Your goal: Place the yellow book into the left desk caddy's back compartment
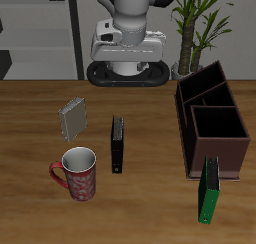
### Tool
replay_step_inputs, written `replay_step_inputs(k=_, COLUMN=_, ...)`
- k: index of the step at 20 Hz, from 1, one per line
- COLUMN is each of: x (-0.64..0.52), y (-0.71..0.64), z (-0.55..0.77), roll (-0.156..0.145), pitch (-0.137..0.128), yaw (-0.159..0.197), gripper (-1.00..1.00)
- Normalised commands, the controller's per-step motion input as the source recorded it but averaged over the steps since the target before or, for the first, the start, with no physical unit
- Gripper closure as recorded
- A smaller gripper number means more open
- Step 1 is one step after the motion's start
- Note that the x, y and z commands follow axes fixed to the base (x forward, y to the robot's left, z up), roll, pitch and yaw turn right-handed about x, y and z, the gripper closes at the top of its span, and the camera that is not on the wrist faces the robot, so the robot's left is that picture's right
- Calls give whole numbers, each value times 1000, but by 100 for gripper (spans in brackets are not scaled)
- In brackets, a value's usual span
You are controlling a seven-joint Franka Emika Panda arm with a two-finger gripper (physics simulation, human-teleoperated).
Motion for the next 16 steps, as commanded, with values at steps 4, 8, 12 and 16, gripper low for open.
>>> replay_step_inputs(k=4, x=18, y=-32, z=-29, roll=20, pitch=2, yaw=7, gripper=-100)
replay_step_inputs(k=8, x=24, y=-88, z=-23, roll=18, pitch=4, yaw=5, gripper=-100)
replay_step_inputs(k=12, x=-42, y=-221, z=-42, roll=-17, pitch=-10, yaw=-27, gripper=-100)
replay_step_inputs(k=16, x=-89, y=-461, z=-121, roll=-7, pitch=-21, yaw=8, gripper=-100)
